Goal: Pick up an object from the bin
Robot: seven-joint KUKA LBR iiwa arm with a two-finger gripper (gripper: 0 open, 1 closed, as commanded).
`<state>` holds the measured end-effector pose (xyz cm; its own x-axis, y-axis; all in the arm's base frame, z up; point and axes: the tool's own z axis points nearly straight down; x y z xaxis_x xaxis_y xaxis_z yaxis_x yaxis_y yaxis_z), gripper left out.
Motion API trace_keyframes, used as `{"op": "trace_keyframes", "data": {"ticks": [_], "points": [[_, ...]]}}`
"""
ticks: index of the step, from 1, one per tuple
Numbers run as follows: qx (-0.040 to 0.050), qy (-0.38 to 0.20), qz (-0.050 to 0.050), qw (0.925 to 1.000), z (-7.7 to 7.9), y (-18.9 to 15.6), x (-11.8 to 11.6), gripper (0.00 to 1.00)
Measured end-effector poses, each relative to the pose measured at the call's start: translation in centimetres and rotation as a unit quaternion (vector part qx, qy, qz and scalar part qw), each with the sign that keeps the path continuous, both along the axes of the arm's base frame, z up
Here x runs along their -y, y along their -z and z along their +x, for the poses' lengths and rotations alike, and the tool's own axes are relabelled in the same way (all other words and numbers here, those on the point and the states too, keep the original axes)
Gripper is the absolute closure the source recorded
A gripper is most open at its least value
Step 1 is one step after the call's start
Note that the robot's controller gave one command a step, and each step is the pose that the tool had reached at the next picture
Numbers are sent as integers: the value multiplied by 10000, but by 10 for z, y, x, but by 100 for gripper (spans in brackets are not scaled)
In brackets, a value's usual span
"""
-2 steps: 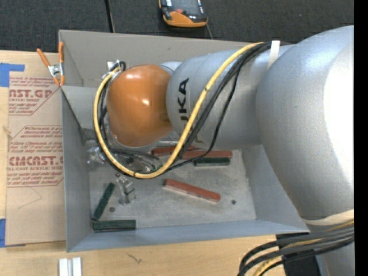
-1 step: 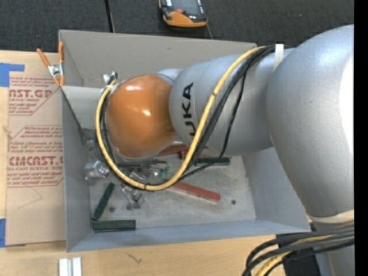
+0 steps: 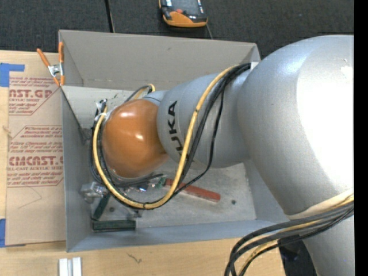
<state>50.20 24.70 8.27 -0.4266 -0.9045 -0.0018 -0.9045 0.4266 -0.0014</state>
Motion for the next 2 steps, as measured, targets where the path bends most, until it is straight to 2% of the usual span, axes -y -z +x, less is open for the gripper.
{"op": "trace_keyframes", "data": {"ticks": [1,2], "points": [[-9,-835,12,9965,21,13,-1,100],[-12,-835,13,9965,21,13,-1,100]]}}
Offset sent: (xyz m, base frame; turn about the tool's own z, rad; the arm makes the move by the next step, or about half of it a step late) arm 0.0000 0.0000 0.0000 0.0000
